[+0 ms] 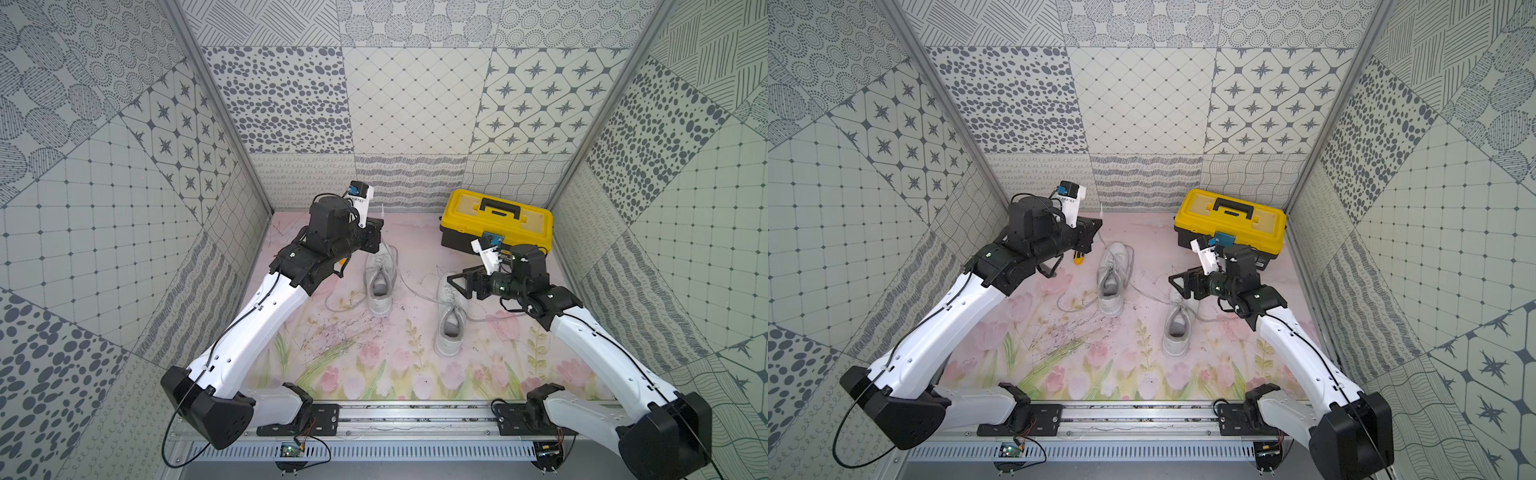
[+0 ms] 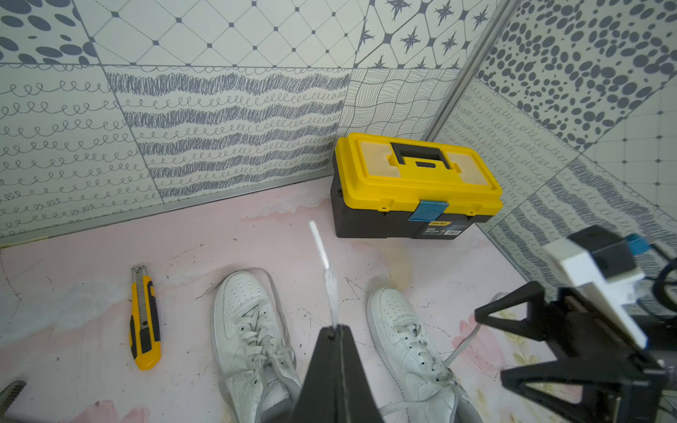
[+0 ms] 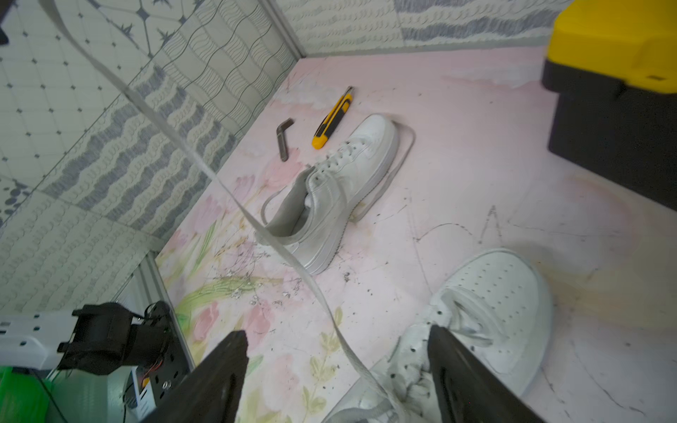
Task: Tie the shoes
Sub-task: Tie the shoelace on the shoe, then wrap the shoelace around the shoelace.
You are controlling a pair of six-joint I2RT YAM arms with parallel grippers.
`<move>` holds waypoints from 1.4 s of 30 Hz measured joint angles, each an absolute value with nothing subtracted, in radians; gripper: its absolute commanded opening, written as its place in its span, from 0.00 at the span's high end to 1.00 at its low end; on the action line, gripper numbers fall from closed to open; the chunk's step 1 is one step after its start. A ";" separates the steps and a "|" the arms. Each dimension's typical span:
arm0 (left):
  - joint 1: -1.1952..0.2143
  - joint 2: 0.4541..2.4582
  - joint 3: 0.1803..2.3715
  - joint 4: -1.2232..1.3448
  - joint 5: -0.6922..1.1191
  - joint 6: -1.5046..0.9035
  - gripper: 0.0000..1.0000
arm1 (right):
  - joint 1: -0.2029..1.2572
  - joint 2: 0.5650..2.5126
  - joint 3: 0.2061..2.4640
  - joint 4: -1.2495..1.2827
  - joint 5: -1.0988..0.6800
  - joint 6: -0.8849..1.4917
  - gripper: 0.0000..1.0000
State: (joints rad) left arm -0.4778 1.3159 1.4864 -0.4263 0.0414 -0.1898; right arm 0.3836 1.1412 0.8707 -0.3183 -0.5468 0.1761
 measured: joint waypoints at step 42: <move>-0.480 1.259 1.460 -0.340 0.055 -0.258 1.00 | 0.490 1.412 0.903 -0.244 -0.572 0.101 1.00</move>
State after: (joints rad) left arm -0.4797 1.2594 1.4601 -0.3401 0.0547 -0.2581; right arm 0.4896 1.4124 0.9031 -0.2440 -0.5724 0.1005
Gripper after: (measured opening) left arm 0.052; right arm 0.052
